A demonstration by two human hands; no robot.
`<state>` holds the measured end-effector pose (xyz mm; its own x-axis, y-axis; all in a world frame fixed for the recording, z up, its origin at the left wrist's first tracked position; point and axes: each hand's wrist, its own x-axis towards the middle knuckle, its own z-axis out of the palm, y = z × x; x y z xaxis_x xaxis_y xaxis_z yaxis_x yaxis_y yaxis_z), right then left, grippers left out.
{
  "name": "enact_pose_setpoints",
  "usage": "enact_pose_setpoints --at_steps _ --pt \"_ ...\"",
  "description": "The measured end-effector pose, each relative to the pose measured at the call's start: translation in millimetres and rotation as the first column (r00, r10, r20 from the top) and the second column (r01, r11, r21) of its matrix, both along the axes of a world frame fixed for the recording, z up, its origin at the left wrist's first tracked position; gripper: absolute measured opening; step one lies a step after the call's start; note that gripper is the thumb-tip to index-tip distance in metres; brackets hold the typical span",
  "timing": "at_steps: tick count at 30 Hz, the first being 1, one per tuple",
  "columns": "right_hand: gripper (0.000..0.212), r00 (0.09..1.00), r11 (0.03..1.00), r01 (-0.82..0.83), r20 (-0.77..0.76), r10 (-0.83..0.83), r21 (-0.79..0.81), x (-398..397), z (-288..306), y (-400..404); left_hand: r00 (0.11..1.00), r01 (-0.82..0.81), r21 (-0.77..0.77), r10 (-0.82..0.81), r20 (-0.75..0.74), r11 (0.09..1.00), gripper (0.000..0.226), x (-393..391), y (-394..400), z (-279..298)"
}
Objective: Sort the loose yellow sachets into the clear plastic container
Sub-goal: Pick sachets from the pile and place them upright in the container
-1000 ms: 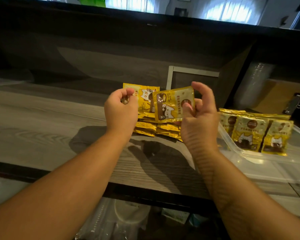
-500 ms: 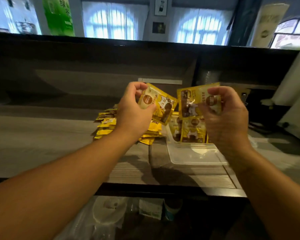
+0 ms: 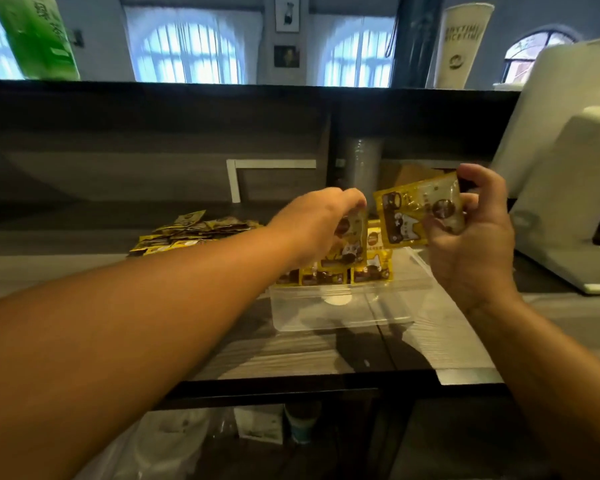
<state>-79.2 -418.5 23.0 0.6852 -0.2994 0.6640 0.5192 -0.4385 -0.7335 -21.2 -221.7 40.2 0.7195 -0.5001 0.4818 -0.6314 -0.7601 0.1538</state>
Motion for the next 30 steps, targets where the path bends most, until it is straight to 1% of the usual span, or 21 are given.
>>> enact_pose_setpoints --at_steps 1,3,5,7,9,11,13,16,18,20,23,25,26,30 --pt "0.062 1.000 1.000 0.003 -0.022 -0.003 -0.023 2.6 -1.3 -2.7 0.998 0.000 0.072 -0.005 0.067 0.997 0.063 5.9 -1.7 -2.1" --pt "0.062 0.998 0.995 0.020 -0.062 -0.026 -0.102 8.1 -2.1 -7.7 0.987 -0.025 0.167 -0.003 0.163 0.986 0.065 14.8 -5.0 -5.6" --pt "0.055 0.994 0.980 0.035 -0.094 -0.054 -0.197 14.5 -1.3 -12.5 0.981 -0.061 0.251 0.011 0.193 0.966 0.069 20.6 -8.4 -9.0" --pt "0.041 0.987 0.962 0.011 -0.149 -0.054 -0.274 19.5 2.9 -15.1 0.987 -0.100 0.306 0.056 0.149 0.947 0.078 24.5 -10.5 -13.0" --pt "0.030 0.977 0.936 -0.043 -0.208 -0.033 -0.350 23.8 9.4 -15.6 0.992 -0.125 0.283 0.121 0.034 0.951 0.081 26.9 -9.9 -15.4" --pt "0.027 0.961 0.884 -0.093 -0.274 -0.041 -0.458 28.5 17.4 -13.8 0.987 -0.128 0.282 0.150 -0.057 0.951 0.078 28.6 -8.9 -16.3" --pt "0.033 0.939 0.805 -0.134 -0.332 -0.083 -0.578 32.9 23.1 -9.4 0.982 -0.124 0.294 0.159 -0.098 0.948 0.079 29.9 -8.7 -16.2" --pt "0.040 0.914 0.677 -0.177 -0.374 -0.156 -0.715 41.5 25.9 -0.5 0.975 -0.159 0.319 0.199 -0.096 0.934 0.089 32.0 -10.0 -16.8" --pt "0.042 0.896 0.554 -0.214 -0.388 -0.218 -0.805 47.2 26.5 7.7 0.972 -0.176 0.354 0.218 -0.084 0.919 0.085 33.2 -11.9 -19.3" --pt "0.050 0.874 0.425 -0.253 -0.393 -0.284 -0.869 55.2 26.2 14.9 0.970 -0.186 0.369 0.229 -0.077 0.911 0.078 34.6 -13.4 -21.0" --pt "0.058 0.853 0.345 -0.289 -0.404 -0.331 -0.893 67.4 22.1 18.9 0.970 -0.182 0.348 0.225 -0.087 0.920 0.073 36.0 -13.8 -20.9" --pt "0.062 0.864 0.278 -0.281 -0.368 -0.343 -0.919 74.0 15.0 17.3 0.971 -0.174 0.323 0.216 -0.100 0.930 0.071 37.0 -12.7 -21.1" --pt "0.066 0.875 0.260 -0.263 -0.343 -0.343 -0.929 76.2 11.4 15.9 0.972 -0.171 0.313 0.212 -0.102 0.934 0.070 37.3 -12.4 -21.5" --pt "0.081 0.904 0.265 -0.167 -0.255 -0.343 -0.950 80.3 2.6 13.0 0.974 -0.169 0.282 0.204 -0.099 0.944 0.073 38.9 -11.7 -24.2"
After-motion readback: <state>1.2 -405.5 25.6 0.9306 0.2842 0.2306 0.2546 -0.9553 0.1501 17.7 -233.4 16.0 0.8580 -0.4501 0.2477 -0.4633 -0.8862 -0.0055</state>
